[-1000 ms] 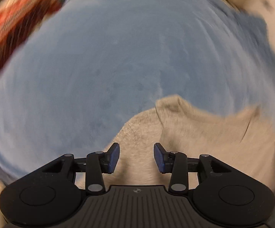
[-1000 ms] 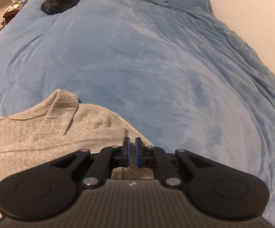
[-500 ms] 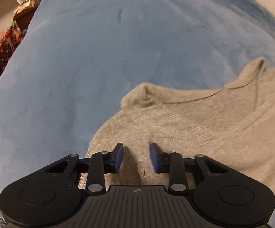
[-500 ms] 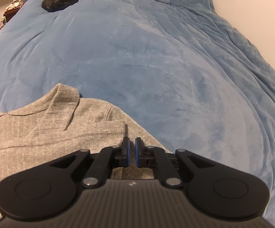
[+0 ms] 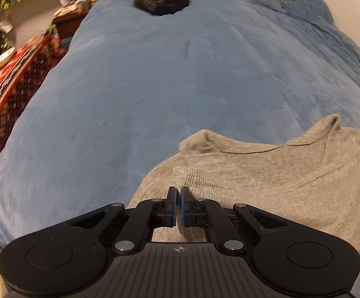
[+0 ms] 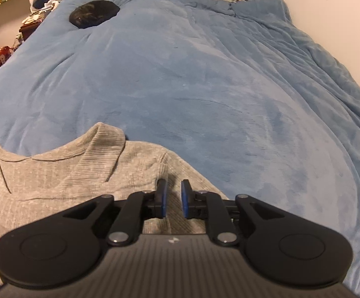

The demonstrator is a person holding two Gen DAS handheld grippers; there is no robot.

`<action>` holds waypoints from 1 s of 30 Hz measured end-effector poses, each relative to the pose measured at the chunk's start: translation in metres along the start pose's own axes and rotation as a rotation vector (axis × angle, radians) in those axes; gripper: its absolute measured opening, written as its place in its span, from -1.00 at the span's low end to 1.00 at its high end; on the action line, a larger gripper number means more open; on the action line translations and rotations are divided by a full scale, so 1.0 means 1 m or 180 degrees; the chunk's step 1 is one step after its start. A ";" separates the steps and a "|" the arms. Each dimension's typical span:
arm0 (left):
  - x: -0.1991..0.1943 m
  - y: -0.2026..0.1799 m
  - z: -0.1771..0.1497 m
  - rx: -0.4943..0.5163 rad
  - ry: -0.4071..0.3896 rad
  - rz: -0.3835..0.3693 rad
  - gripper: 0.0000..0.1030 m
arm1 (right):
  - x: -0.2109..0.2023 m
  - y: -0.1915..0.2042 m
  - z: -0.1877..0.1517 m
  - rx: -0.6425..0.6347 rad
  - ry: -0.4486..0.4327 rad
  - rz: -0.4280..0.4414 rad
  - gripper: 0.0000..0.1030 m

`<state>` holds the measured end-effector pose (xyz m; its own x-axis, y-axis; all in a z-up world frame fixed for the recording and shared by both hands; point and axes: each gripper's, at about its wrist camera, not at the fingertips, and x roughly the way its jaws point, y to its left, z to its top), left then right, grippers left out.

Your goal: Fold clothes

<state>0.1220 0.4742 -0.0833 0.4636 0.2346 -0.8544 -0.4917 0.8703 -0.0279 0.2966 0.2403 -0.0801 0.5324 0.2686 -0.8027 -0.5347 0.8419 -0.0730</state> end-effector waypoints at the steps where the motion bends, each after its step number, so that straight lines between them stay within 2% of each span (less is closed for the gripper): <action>1: 0.002 0.002 -0.001 -0.0031 0.0026 0.0004 -0.94 | -0.001 -0.001 0.001 0.0045 -0.0013 0.0002 -0.75; 3: 0.003 0.003 -0.002 -0.0036 0.0056 -0.0003 -0.94 | -0.008 -0.007 0.003 0.0177 -0.0079 0.0022 -0.75; 5: 0.002 0.004 -0.004 0.0000 0.0068 -0.0004 -0.93 | -0.013 -0.012 0.005 0.0276 -0.0106 0.0103 -0.65; 6: 0.002 0.004 -0.005 0.0018 0.0073 -0.0004 -0.93 | -0.011 -0.012 0.005 0.0268 -0.0086 0.0115 -0.59; 9: 0.003 0.003 -0.006 0.0044 0.0093 -0.0002 -0.93 | -0.001 -0.008 0.004 0.0166 -0.0004 0.0137 -0.59; 11: 0.005 0.003 -0.007 0.0038 0.0102 -0.0003 -0.93 | 0.009 -0.003 0.001 0.0084 0.0101 0.0111 -0.73; 12: 0.005 0.003 -0.006 0.0027 0.0100 -0.0007 -0.93 | 0.008 -0.001 0.000 0.0057 0.0095 0.0077 -0.98; 16: -0.009 0.006 -0.011 -0.0014 0.0033 -0.0014 -0.93 | -0.017 0.001 -0.006 0.0015 -0.0064 0.0002 -0.98; 20: -0.049 0.023 -0.020 -0.0263 -0.0123 -0.0296 -0.93 | -0.069 -0.003 -0.010 0.0076 -0.0336 0.0073 -0.98; 22: -0.065 0.030 -0.024 -0.0364 -0.0226 -0.0242 -0.93 | -0.086 -0.005 -0.012 0.0054 -0.0456 0.0050 -0.98; 24: -0.065 0.033 -0.024 -0.0366 -0.0272 -0.0131 -0.93 | -0.087 -0.005 -0.011 0.0019 -0.0522 -0.0002 -0.98; 30: -0.005 0.024 -0.011 -0.0061 -0.0189 0.0195 -0.92 | -0.030 0.007 -0.005 -0.0088 -0.0472 -0.0146 -0.97</action>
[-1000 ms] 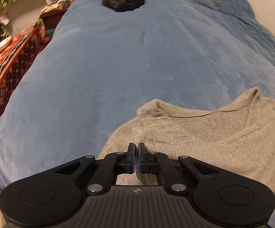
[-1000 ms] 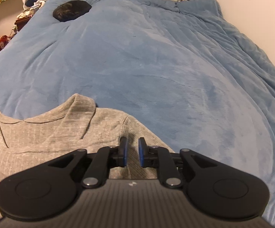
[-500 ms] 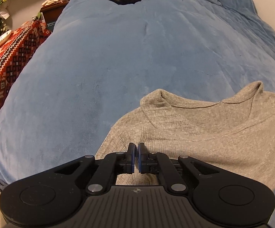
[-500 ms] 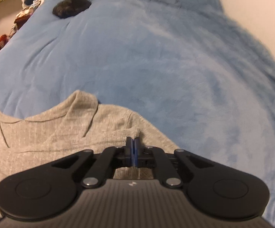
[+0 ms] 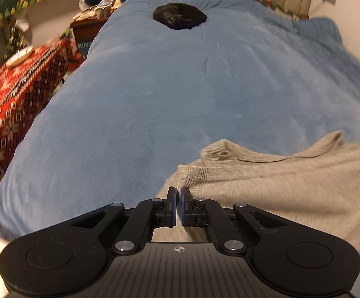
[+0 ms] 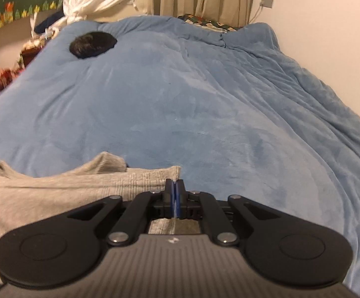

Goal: Fold clothes
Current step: 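Release the shirt and grasp its hem again with both tools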

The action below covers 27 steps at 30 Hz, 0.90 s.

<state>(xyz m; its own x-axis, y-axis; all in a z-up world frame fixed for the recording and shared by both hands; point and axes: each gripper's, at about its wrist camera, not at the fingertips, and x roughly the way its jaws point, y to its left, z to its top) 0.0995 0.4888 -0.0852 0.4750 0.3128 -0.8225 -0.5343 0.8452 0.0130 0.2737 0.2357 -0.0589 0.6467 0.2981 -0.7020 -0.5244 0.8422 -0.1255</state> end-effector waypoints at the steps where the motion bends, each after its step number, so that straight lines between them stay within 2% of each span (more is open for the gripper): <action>1: 0.012 -0.003 -0.001 0.0044 0.0110 0.0049 -0.88 | 0.010 0.003 -0.001 -0.0020 0.0046 -0.0016 -0.94; 3: 0.033 -0.006 -0.004 0.0115 0.0365 0.0114 -0.73 | 0.028 0.006 -0.004 -0.0043 0.0184 -0.0059 -0.90; 5: 0.044 -0.007 -0.009 0.0152 0.0540 0.0142 -0.68 | 0.029 0.004 -0.007 -0.0026 0.0235 -0.0121 -0.73; 6: 0.036 -0.002 -0.013 0.0114 0.0508 0.0083 -0.58 | 0.026 0.000 -0.010 0.0002 0.0242 -0.0129 -0.61; 7: 0.026 0.003 -0.017 0.0058 0.0465 0.0010 -0.37 | 0.019 -0.005 -0.012 0.0046 0.0246 -0.0131 -0.53; 8: 0.015 0.009 -0.021 -0.0002 0.0425 -0.0059 -0.32 | 0.011 -0.011 -0.014 0.0084 0.0255 -0.0133 -0.53; 13: -0.023 0.013 -0.039 -0.0137 0.0545 -0.0350 -0.32 | -0.032 -0.037 -0.036 0.0192 0.0559 0.0081 -0.54; 18: -0.032 0.002 -0.058 -0.0098 0.0756 -0.0451 -0.32 | -0.061 -0.026 -0.059 0.0015 0.0762 0.0311 -0.54; 22: -0.033 0.002 -0.063 -0.0147 0.0784 -0.0465 -0.34 | -0.058 -0.012 -0.064 -0.0018 0.0754 0.0366 -0.54; 27: -0.027 -0.006 -0.063 -0.0040 0.0774 -0.0483 -0.34 | -0.048 -0.011 -0.072 0.0086 0.0824 0.0375 -0.54</action>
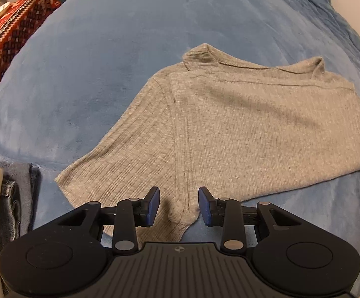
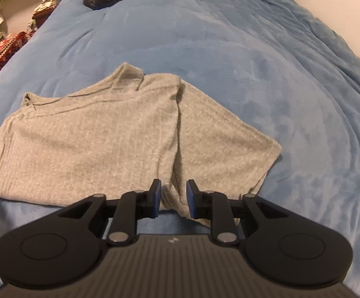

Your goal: Fold clothes

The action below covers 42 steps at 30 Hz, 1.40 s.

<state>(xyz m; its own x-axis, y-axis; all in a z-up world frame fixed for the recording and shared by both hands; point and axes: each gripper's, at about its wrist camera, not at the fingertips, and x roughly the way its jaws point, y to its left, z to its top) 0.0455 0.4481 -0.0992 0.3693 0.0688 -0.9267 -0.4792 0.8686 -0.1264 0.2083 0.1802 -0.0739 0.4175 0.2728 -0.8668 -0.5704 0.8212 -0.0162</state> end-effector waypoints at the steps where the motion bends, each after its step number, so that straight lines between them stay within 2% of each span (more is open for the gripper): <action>1: 0.002 -0.001 0.000 0.0010 0.0003 -0.0015 -0.34 | 0.002 -0.001 -0.002 -0.0001 0.0017 -0.0002 -0.54; 4: 0.013 -0.003 -0.002 0.0052 0.0071 -0.0084 -0.34 | 0.008 -0.004 -0.008 0.0020 0.0110 -0.0004 -0.57; 5: 0.018 -0.004 -0.003 0.0073 0.0126 -0.0094 -0.38 | 0.011 -0.005 -0.010 0.0033 0.0141 -0.0008 -0.68; 6: 0.022 -0.004 -0.005 0.0080 0.0187 -0.0067 -0.70 | 0.013 -0.007 -0.011 0.0059 0.0177 -0.0018 -0.87; 7: 0.027 -0.005 -0.007 0.0076 0.0244 -0.0022 -0.91 | 0.015 -0.009 -0.012 0.0094 0.0215 -0.0033 -0.89; 8: 0.029 -0.005 -0.009 0.0060 0.0248 0.0006 -0.92 | 0.015 -0.012 -0.013 0.0145 0.0231 -0.0029 -0.89; 12: 0.007 -0.006 -0.019 0.0164 0.0047 0.0023 -0.92 | 0.002 -0.027 -0.016 0.0239 0.0256 0.0039 -0.91; 20: 0.018 0.004 -0.026 0.0249 0.0204 0.0208 -0.91 | 0.013 -0.035 -0.021 0.0251 0.0365 0.0076 -0.90; 21: 0.020 0.003 -0.025 0.0269 0.0219 0.0240 -0.89 | 0.014 -0.036 -0.022 0.0233 0.0365 0.0068 -0.89; 24: 0.016 -0.001 -0.025 0.0378 0.0233 0.0318 -0.60 | 0.005 -0.037 -0.026 0.0190 0.0351 0.0054 -0.87; 28: -0.015 -0.009 -0.028 0.0453 0.0030 0.0391 -0.61 | -0.020 -0.033 -0.027 0.0067 0.0280 -0.0037 -0.83; 30: -0.032 -0.016 -0.026 0.0460 -0.0130 0.0328 -0.61 | -0.035 -0.023 -0.025 -0.0089 0.0125 -0.0070 -0.74; 33: -0.039 -0.032 -0.012 0.0366 -0.0360 0.0078 -0.56 | -0.040 0.004 -0.014 -0.0290 -0.0182 0.0079 -0.72; 37: -0.009 -0.069 0.003 0.0344 -0.0522 0.0020 -0.55 | -0.015 0.052 -0.001 -0.0492 -0.0502 0.0191 -0.71; 40: 0.019 -0.093 0.001 0.0370 -0.0524 -0.0078 -0.62 | 0.016 0.083 -0.004 -0.0611 -0.0486 0.0291 -0.71; 42: 0.039 -0.103 -0.009 0.0460 -0.0400 -0.0098 -0.67 | 0.028 0.096 -0.016 -0.0748 -0.0443 0.0322 -0.71</action>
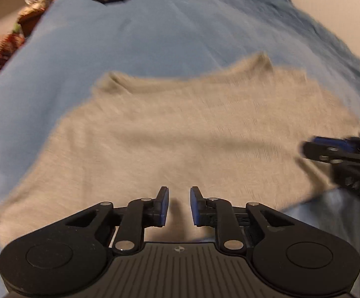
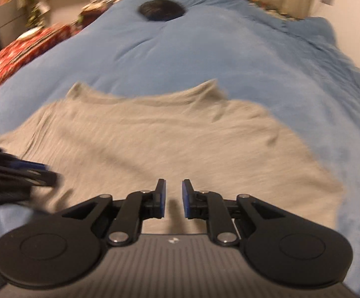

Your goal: Fold clothes

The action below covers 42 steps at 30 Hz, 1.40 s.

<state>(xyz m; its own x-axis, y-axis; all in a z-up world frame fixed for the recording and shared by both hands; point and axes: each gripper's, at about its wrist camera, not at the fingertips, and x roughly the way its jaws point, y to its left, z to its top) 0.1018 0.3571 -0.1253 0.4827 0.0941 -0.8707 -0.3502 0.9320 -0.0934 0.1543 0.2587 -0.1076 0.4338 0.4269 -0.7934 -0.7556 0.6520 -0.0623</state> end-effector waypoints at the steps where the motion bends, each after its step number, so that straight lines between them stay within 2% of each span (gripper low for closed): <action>1: 0.006 -0.003 -0.009 0.0075 0.0051 0.0015 -0.66 | 0.004 0.004 -0.008 -0.0064 0.0025 0.0019 -0.71; 4: 0.014 -0.008 -0.039 0.0338 0.0130 0.0087 -0.66 | 0.006 0.006 -0.039 -0.0222 0.0143 0.0035 -0.71; 7: 0.005 -0.004 -0.053 0.0434 0.0208 0.0081 -0.66 | -0.005 0.004 -0.051 -0.0345 0.0212 0.0048 -0.70; 9: -0.005 0.001 -0.053 0.0362 0.0267 0.0053 -0.67 | -0.013 0.003 -0.056 -0.0424 0.0252 0.0057 -0.70; 12: -0.030 0.010 -0.047 0.0129 0.0137 -0.0096 -0.68 | -0.035 -0.001 -0.049 -0.0282 0.0150 0.0145 -0.66; 15: -0.043 0.015 -0.034 -0.0171 -0.0056 -0.0323 -0.67 | -0.045 0.002 -0.033 -0.0211 -0.0096 0.0243 -0.44; 16: -0.041 0.016 -0.029 -0.0266 -0.0096 -0.0411 -0.63 | -0.044 0.004 -0.029 -0.0225 -0.0181 0.0294 -0.37; 18: -0.034 0.017 -0.020 -0.0415 -0.0175 -0.0543 -0.48 | -0.035 0.008 -0.021 -0.0291 -0.0276 0.0369 -0.35; 20: -0.017 0.016 -0.014 -0.0459 -0.0221 -0.0578 -0.48 | -0.019 0.013 -0.019 -0.0396 -0.0319 0.0440 -0.35; 23: 0.010 0.010 -0.012 -0.0427 -0.0115 -0.0668 -0.53 | 0.004 0.018 -0.023 -0.0531 -0.0247 0.0487 -0.35; 24: 0.015 0.007 -0.015 -0.0368 -0.0113 -0.0649 -0.58 | 0.010 0.019 -0.027 -0.0555 -0.0204 0.0490 -0.35; 29: 0.018 -0.007 -0.037 0.0023 -0.0213 -0.0543 -0.57 | 0.016 0.020 -0.053 -0.0589 -0.0127 0.0433 -0.32; 33: 0.006 -0.012 -0.046 0.0132 -0.0203 -0.0467 -0.57 | 0.006 0.017 -0.054 -0.0548 -0.0052 0.0457 -0.32; 37: -0.016 -0.004 -0.038 -0.0139 -0.0308 -0.0450 -0.58 | -0.015 0.010 -0.039 -0.0405 -0.0088 0.0552 -0.27; 39: -0.027 0.001 -0.026 -0.0332 -0.0432 -0.0411 -0.47 | -0.021 0.005 -0.026 -0.0284 -0.0207 0.0533 -0.10; 42: -0.031 0.007 -0.005 -0.0557 -0.0627 -0.0391 -0.46 | -0.020 -0.001 -0.004 -0.0174 -0.0420 0.0474 -0.07</action>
<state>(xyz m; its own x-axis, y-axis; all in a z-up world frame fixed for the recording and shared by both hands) 0.0806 0.3586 -0.1014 0.6707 0.0662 -0.7388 -0.4042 0.8677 -0.2892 0.1448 0.2469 -0.0939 0.3732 0.5968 -0.7103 -0.8401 0.5422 0.0142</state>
